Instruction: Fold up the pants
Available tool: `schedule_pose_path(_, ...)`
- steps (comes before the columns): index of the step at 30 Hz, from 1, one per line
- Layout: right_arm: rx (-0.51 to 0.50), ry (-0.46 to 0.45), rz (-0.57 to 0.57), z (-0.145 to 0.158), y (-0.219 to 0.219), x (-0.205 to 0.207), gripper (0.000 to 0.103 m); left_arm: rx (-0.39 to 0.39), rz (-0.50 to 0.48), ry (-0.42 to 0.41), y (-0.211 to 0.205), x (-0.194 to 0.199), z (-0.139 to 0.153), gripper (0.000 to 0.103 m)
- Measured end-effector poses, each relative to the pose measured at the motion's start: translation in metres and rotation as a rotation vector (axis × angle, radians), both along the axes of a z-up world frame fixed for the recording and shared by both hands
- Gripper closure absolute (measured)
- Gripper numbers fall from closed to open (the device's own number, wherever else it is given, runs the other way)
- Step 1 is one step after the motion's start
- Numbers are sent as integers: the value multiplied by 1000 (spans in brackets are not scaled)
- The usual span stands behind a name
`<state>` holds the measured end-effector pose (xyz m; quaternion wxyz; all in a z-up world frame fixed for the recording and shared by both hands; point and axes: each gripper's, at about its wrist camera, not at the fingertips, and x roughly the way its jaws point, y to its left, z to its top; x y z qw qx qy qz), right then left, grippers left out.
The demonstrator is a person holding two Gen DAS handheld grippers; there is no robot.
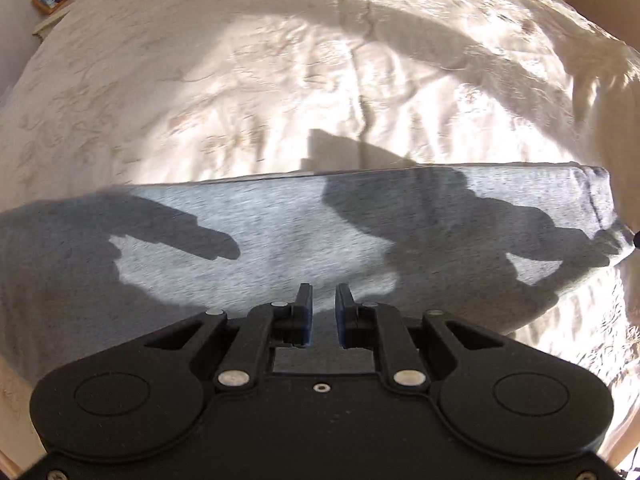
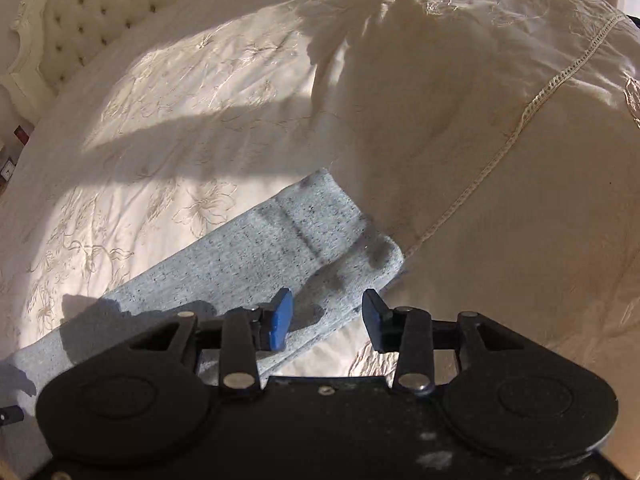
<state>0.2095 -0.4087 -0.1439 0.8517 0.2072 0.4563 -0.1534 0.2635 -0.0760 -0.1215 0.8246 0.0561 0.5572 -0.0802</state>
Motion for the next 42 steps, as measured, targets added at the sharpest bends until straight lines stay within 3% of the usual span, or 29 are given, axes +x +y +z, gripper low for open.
schedule_pose_path(6,-27,-22,126,-2,-26,18,60,35,-33,27,-62,27,-31,81)
schedule_pose_path(10,-38,-3,195,-7,-38,32,59,129,-5,98,-76,46,-69,78)
schedule_pose_path(12,-33,18,227,-13,-44,42,59,133,21,116,-73,53,-81,77)
schedule_pose_path(20,38,120,346,-48,-65,67,58,116,45,150,-67,60,-84,78)
schedule_pose_path(29,176,101,416,-74,-77,84,56,84,55,191,-59,78,-85,79)
schedule_pose_path(39,269,115,411,-83,-81,103,46,87,32,165,-56,75,-87,79)
schedule_pose_path(41,282,130,406,-81,-84,103,49,76,40,157,-57,68,-83,79)
schedule_pose_path(42,279,136,406,-80,-84,104,57,65,41,153,-55,65,-82,79)
